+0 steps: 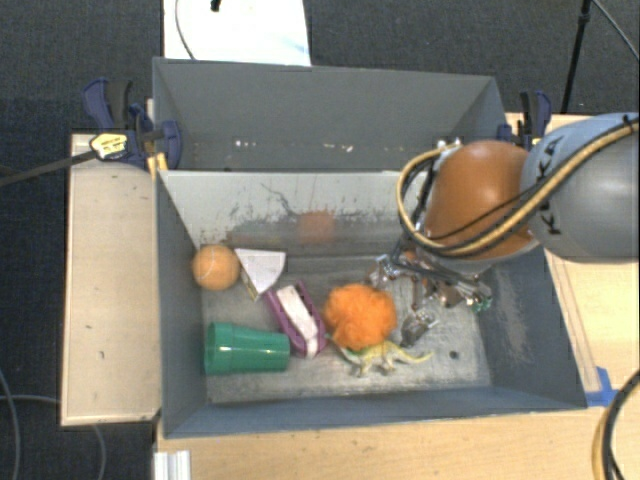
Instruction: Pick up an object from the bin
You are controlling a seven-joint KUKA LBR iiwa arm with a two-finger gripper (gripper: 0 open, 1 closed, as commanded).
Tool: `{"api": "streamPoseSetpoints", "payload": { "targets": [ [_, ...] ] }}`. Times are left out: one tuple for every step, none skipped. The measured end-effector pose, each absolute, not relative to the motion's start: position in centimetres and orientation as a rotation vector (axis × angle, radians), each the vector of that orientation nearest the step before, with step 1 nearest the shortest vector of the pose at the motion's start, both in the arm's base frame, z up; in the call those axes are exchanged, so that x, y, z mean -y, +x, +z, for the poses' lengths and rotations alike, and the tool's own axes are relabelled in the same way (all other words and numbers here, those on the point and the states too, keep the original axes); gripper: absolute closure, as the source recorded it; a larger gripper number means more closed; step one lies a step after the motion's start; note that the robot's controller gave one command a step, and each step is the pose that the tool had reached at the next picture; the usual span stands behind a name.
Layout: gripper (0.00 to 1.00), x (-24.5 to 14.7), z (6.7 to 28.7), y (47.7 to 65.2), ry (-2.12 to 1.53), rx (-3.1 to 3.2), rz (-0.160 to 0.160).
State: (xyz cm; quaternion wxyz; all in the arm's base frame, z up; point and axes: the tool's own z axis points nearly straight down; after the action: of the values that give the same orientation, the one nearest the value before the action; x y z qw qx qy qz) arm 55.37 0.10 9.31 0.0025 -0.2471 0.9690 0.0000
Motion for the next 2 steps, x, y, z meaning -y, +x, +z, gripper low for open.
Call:
{"api": "streamPoseSetpoints", "payload": {
  "targets": [
    [1.0,-0.66,8.53,53.55,-0.381,-3.113,0.0],
    [1.0,-0.64,8.53,53.61,-0.381,-3.113,0.0]
  ]
}}
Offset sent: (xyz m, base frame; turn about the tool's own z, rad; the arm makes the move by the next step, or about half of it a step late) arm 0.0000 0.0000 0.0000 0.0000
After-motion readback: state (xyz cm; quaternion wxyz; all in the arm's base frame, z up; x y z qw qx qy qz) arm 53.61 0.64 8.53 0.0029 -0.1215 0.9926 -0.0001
